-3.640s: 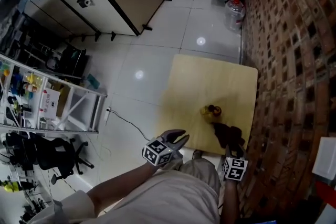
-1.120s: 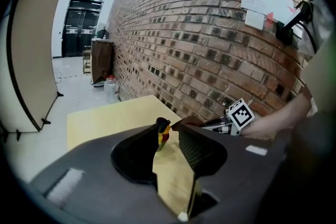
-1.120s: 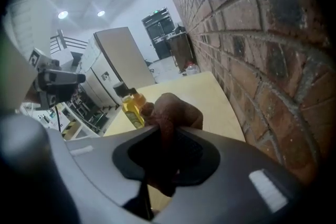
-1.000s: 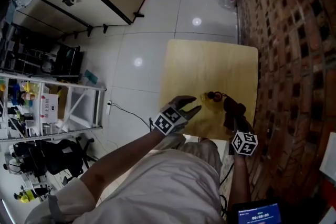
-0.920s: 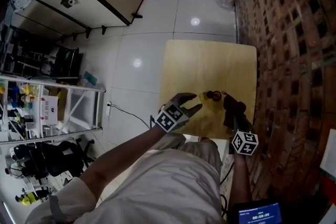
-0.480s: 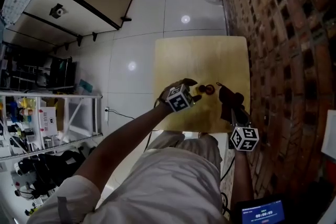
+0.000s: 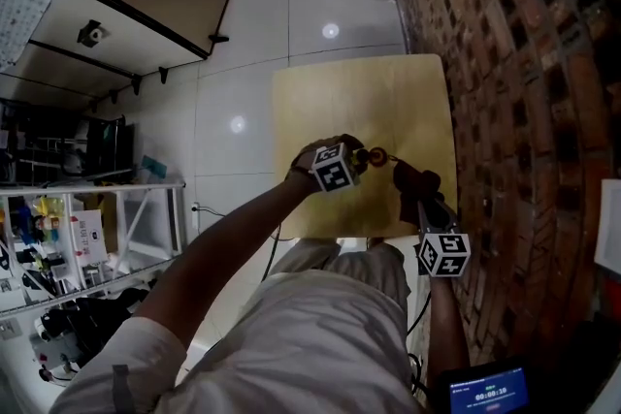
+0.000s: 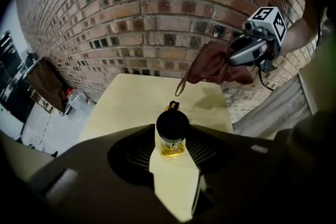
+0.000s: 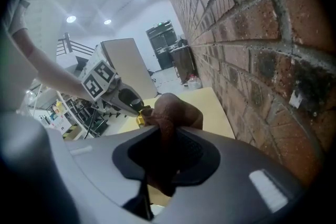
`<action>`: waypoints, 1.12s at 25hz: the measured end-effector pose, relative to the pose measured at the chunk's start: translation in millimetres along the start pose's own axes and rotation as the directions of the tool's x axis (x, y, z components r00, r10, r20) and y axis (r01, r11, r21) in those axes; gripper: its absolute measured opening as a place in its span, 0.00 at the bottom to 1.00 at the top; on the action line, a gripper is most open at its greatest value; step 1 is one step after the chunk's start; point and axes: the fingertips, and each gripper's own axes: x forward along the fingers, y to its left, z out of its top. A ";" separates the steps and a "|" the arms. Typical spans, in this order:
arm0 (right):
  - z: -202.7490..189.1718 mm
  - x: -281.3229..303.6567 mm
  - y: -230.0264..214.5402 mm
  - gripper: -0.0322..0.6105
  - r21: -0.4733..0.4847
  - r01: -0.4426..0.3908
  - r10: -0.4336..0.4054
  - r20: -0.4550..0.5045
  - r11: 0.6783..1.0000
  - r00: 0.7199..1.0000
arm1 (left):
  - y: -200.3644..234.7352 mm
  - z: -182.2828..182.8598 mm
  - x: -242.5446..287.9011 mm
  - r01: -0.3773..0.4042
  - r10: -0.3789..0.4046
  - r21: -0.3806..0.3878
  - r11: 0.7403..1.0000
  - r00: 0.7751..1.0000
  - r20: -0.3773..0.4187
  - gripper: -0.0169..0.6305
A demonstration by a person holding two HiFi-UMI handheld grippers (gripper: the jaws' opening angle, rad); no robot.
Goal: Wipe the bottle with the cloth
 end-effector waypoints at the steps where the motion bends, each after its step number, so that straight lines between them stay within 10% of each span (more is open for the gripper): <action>1: -2.7 -0.1 0.5 0.16 0.000 -0.001 0.001 -0.004 1.000 1.000 | -0.6 0.9 1.9 0.005 -0.005 0.013 1.000 1.000 -0.007 0.33; 7: -12.5 1.4 6.3 0.16 -0.009 -0.012 0.012 -0.023 1.000 1.000 | -3.1 3.0 10.9 0.029 -0.028 0.035 0.999 0.999 -0.047 0.29; 17: -20.9 6.3 15.2 0.16 -0.030 -0.010 0.009 -0.040 0.999 0.999 | 7.1 -6.5 4.3 -0.029 0.025 -0.146 0.989 0.999 -0.031 0.29; 28: -31.7 15.4 15.3 0.16 -0.031 0.031 -0.033 -0.077 0.999 0.997 | -4.6 -51.4 -14.2 -0.093 0.121 -0.490 0.867 0.992 0.026 0.29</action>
